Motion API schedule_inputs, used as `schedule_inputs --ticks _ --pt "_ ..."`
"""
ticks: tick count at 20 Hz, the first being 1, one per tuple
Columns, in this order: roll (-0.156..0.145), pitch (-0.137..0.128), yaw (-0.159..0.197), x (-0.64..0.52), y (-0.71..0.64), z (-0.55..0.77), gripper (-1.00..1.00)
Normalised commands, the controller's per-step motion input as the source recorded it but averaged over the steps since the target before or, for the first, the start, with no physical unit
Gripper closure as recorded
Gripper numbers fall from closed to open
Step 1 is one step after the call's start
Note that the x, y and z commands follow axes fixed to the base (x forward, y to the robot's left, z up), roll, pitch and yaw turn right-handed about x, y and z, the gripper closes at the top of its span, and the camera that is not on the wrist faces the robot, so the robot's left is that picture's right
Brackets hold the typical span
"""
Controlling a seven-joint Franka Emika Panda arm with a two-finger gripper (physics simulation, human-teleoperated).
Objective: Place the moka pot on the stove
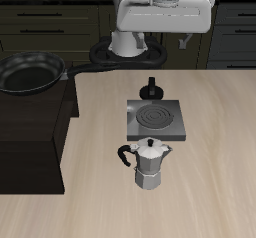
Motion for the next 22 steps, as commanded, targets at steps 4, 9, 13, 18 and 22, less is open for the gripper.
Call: schedule_inputs --ticks 4,9,13,18,22 --pt "-0.026 0.006 0.019 0.19 -0.05 -0.06 -1.0" --pt "-0.016 -0.005 -0.009 0.11 -0.06 -0.07 -1.0" --pt "0.003 0.01 -0.007 0.12 -0.03 -0.06 -1.0" --pt "-0.002 0.001 -0.018 0.05 0.04 -0.06 -1.0" --pt "0.007 0.015 -0.017 0.03 0.04 -0.2 -1.0"
